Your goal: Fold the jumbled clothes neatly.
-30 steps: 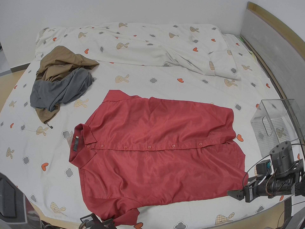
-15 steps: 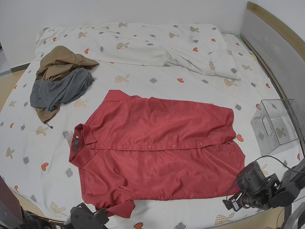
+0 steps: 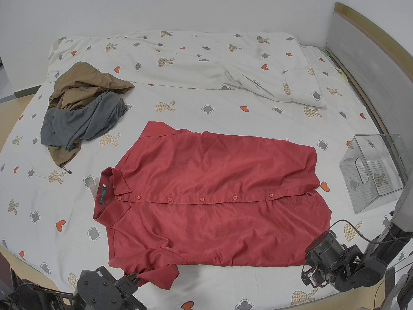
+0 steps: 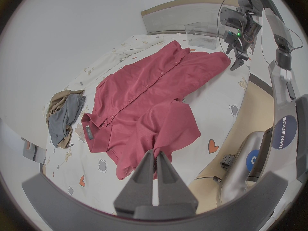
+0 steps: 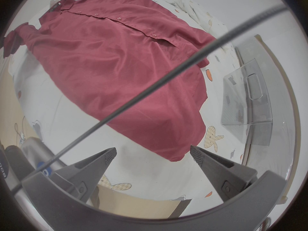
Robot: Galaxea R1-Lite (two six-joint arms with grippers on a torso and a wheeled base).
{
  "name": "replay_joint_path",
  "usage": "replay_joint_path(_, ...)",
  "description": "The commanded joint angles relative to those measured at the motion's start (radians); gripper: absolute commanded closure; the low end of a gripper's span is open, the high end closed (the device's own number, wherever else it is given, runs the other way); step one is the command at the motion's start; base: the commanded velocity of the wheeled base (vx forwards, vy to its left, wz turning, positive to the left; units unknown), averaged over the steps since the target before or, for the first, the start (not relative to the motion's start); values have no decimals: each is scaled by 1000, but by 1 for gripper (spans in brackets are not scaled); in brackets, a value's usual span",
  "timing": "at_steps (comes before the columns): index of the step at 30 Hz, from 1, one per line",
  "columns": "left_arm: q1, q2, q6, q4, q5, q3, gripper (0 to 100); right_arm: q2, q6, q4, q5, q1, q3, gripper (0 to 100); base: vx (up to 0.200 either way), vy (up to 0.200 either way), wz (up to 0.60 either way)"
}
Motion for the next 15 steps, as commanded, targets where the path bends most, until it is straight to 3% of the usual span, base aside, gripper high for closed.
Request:
replay_joint_path(1,1,-20,0,0,0,16,100,74,1,-33,-32,1,11,0,0,0,0)
replay_joint_path(2,1,-26,0,0,0,16,100,156,2,-134,-84,5,34,0,0,0,0)
replay_joint_path(5,3,-31,-2,1,0,17,100,200,-4,-279,-90,7,83,0,0,0,0)
replay_joint_path(7,3,-31,-2,1,0,17,100,200,-4,-279,-90,7,83,0,0,0,0)
replay_joint_path(8,10,-34,0,1,0,17,100,197,-22,-366,-93,5,128,0,0,0,0)
replay_joint_path(15,12,-32,0,0,0,16,100,203,-27,-417,-145,1,168,0,0,0,0)
